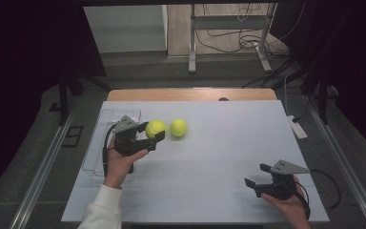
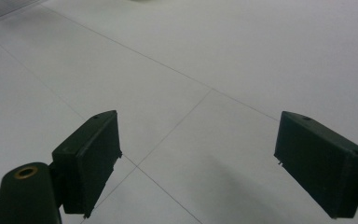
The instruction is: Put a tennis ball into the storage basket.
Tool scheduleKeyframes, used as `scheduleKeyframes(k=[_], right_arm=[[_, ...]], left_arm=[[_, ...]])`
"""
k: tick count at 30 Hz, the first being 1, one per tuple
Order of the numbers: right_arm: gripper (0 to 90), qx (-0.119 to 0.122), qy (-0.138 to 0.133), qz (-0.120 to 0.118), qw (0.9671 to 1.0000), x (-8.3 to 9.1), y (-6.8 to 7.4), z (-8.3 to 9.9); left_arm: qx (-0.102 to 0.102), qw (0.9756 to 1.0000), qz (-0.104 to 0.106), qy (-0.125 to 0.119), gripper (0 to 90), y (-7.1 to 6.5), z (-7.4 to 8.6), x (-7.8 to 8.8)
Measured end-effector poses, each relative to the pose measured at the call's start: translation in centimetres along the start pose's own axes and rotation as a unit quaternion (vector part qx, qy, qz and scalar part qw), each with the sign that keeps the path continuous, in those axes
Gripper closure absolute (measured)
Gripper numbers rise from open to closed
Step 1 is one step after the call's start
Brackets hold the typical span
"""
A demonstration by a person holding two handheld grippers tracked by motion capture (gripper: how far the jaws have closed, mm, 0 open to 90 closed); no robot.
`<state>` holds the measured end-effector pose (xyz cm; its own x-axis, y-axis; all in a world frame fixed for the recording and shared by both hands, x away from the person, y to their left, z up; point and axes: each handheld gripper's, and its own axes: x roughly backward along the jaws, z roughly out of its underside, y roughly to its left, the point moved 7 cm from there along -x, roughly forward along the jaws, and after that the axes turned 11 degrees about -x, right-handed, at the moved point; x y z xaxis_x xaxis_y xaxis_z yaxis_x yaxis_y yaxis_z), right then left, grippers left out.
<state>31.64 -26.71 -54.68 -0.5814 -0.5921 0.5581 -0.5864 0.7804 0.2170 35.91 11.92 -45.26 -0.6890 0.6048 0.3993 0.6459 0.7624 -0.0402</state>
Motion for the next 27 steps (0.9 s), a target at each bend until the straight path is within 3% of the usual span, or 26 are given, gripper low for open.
scheduleKeyframes(k=[27], right_arm=[[14.4, -0.001, -0.001, 0.002, 1.0, 0.0, -0.1, 0.0]], left_arm=[[0.02, 0.9991, -0.024, -0.028, 26.4, 2.1, -0.5, 2.2]])
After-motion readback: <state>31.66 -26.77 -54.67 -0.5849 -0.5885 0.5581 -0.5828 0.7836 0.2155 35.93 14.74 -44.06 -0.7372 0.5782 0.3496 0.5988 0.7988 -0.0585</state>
